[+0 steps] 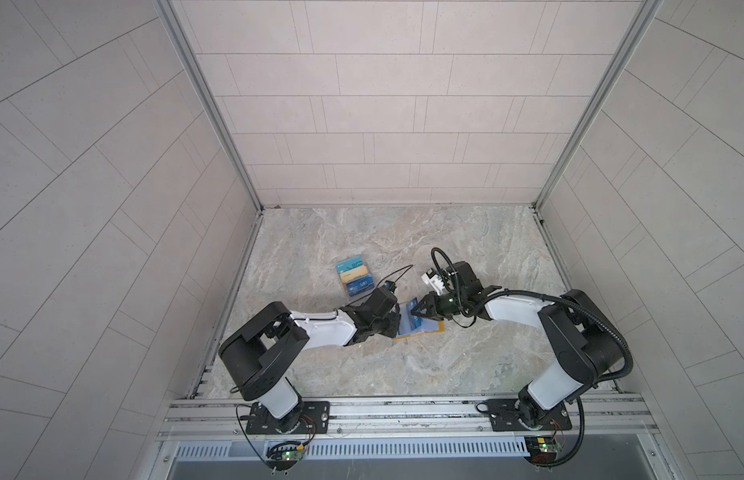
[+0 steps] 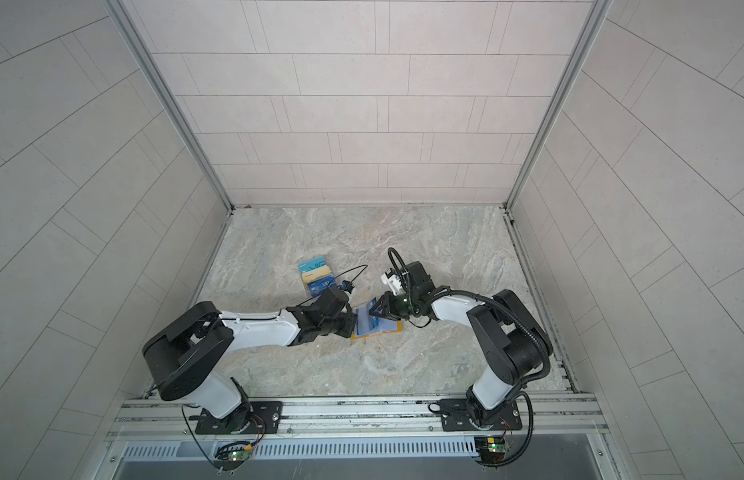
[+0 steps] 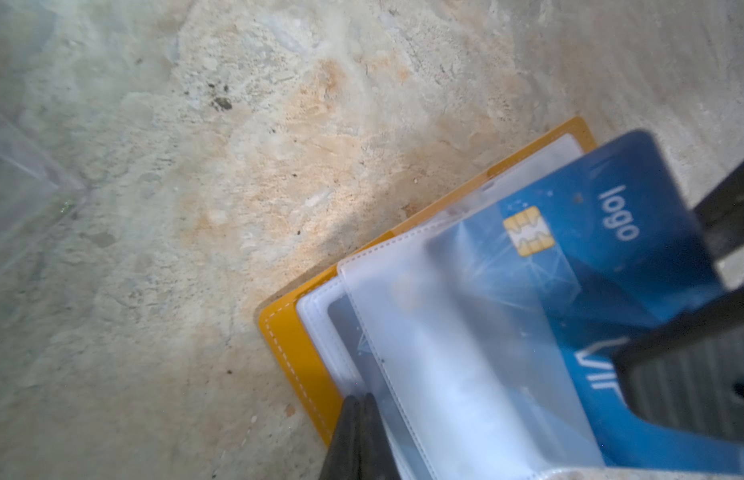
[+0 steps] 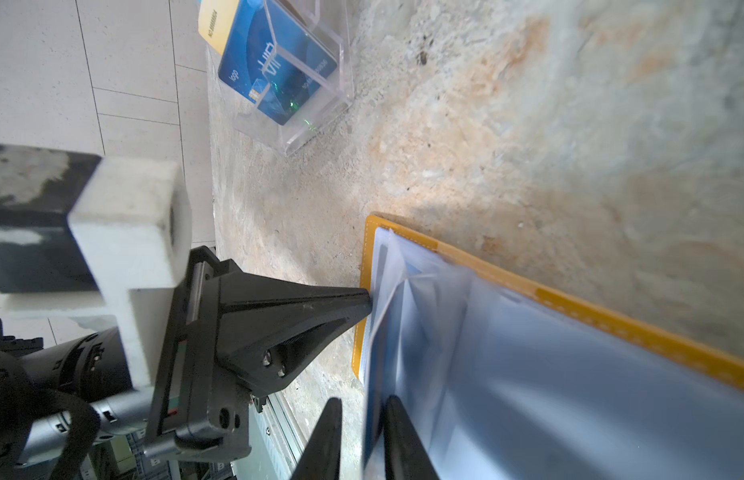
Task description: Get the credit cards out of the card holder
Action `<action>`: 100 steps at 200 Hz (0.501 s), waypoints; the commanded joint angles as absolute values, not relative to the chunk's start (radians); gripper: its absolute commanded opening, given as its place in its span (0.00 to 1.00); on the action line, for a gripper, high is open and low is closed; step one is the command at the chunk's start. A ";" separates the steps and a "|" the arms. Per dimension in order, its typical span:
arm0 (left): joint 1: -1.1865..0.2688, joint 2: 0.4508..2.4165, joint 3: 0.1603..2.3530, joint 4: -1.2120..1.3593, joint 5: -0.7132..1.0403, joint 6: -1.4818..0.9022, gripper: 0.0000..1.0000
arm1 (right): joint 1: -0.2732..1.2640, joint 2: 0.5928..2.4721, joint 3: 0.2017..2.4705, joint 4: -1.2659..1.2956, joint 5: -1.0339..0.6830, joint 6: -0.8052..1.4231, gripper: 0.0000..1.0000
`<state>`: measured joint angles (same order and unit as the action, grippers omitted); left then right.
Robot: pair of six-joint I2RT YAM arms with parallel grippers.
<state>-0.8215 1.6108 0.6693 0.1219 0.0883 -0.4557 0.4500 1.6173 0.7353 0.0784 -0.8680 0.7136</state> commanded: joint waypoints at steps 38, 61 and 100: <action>-0.825 1.634 0.681 0.060 0.089 -0.452 0.02 | 0.437 1.571 0.736 0.002 -0.832 0.659 0.14; -0.827 1.631 0.685 0.060 0.094 -0.451 0.04 | 0.436 1.560 0.741 -0.038 -0.805 0.635 0.11; -0.827 1.605 0.686 0.065 0.101 -0.442 0.12 | 0.437 1.519 0.757 -0.131 -0.736 0.590 0.05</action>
